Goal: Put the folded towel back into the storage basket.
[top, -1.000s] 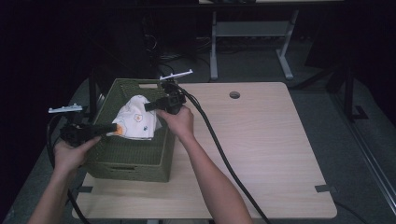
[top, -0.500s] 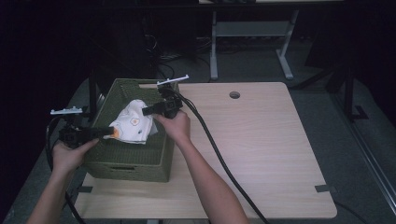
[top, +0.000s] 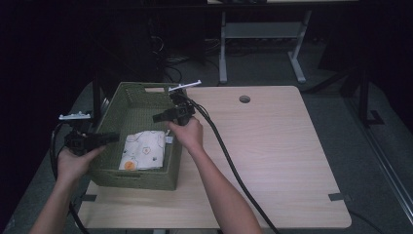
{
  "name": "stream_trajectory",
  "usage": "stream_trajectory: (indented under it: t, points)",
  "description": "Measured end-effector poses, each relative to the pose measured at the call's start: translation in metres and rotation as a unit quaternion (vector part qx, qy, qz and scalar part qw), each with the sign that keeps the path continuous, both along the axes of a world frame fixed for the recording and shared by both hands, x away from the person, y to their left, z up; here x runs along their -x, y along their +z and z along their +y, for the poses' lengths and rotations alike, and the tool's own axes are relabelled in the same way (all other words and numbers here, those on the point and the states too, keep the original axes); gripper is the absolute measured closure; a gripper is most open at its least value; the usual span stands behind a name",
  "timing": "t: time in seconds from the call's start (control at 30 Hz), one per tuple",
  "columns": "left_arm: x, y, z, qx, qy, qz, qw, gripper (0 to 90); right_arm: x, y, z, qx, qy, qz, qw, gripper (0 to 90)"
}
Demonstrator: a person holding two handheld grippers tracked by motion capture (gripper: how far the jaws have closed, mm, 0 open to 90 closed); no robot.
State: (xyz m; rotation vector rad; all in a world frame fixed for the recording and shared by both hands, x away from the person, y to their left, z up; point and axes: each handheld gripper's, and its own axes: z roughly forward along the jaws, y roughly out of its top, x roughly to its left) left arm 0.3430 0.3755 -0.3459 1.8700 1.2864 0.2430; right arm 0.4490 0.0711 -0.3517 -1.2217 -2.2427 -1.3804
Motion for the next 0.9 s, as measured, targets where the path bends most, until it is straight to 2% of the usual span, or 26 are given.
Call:
stream_trajectory:
  t: [0.13,0.4,0.57,0.9]
  points:
    - [0.002,0.001,-0.001,0.004,-0.001,-0.003,1.0000,68.6,0.001,0.001,-0.003,-0.002,0.001,-0.001,1.0000,60.3]
    - [0.003,0.004,-0.006,0.015,-0.011,-0.010,0.9998,61.4,0.005,0.007,-0.018,-0.016,0.011,-0.002,0.9998,57.0]
    - [0.004,0.004,-0.009,0.038,-0.011,-0.014,0.9991,55.2,0.006,0.008,-0.031,-0.026,0.014,0.001,0.9995,51.9]
    - [0.005,0.007,-0.019,0.038,-0.011,-0.023,0.9989,44.7,0.011,0.012,-0.053,-0.033,0.016,-0.009,0.9993,47.8]
